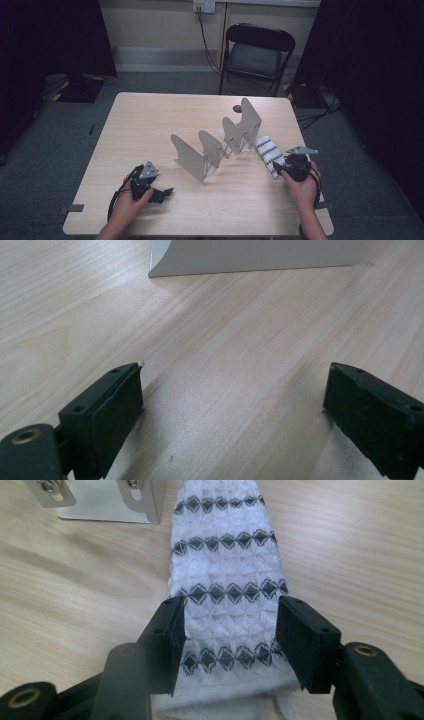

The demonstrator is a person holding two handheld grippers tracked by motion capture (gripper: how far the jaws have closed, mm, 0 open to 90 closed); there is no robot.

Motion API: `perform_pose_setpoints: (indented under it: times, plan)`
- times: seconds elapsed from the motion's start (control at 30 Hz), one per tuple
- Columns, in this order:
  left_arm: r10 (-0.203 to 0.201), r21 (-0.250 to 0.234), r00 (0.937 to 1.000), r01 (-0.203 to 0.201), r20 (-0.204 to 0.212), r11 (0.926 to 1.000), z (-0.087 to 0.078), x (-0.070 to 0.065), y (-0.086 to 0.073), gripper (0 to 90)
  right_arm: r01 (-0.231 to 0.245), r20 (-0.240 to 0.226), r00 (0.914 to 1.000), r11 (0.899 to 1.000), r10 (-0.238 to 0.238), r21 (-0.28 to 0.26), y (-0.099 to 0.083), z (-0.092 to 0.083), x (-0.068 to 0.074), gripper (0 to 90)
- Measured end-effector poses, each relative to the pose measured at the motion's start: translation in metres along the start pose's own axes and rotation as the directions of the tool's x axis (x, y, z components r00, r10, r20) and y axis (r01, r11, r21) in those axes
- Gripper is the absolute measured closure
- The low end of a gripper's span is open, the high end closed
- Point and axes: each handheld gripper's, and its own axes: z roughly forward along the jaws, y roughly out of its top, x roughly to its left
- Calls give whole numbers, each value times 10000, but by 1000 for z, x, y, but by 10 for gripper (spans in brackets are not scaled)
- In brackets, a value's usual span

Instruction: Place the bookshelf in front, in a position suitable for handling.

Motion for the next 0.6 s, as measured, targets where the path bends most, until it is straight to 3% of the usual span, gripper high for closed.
perform_pose_setpoints:
  times: [0.1, 0.17, 0.37, 0.5, 0.6]
  plan:
    - [37, 5, 10000, -37, -6, 10000, 0, 0, 0, 84, -42, -214, 9998, 10000, 43, 19, -4, 5, -2, 444]
    - [47, 7, 10000, -47, -18, 10000, 0, 0, 0, 83, -105, -408, 9991, 9993, 120, 361, -10, 11, 3, 428]
    - [-58, -31, 10000, 59, 56, 10000, 1, 0, 0, 78, -269, -736, 9968, 9990, 295, 357, -10, 5, 13, 401]
    - [20, 42, 10000, -20, -9, 10000, 1, 0, 1, 71, -208, -131, 9997, 9998, 209, 67, -3, -4, 15, 387]
    - [14, 47, 10000, -14, -31, 10000, 1, 0, 1, 64, -381, -102, 9992, 9992, 382, 81, -1, -1, 10, 363]
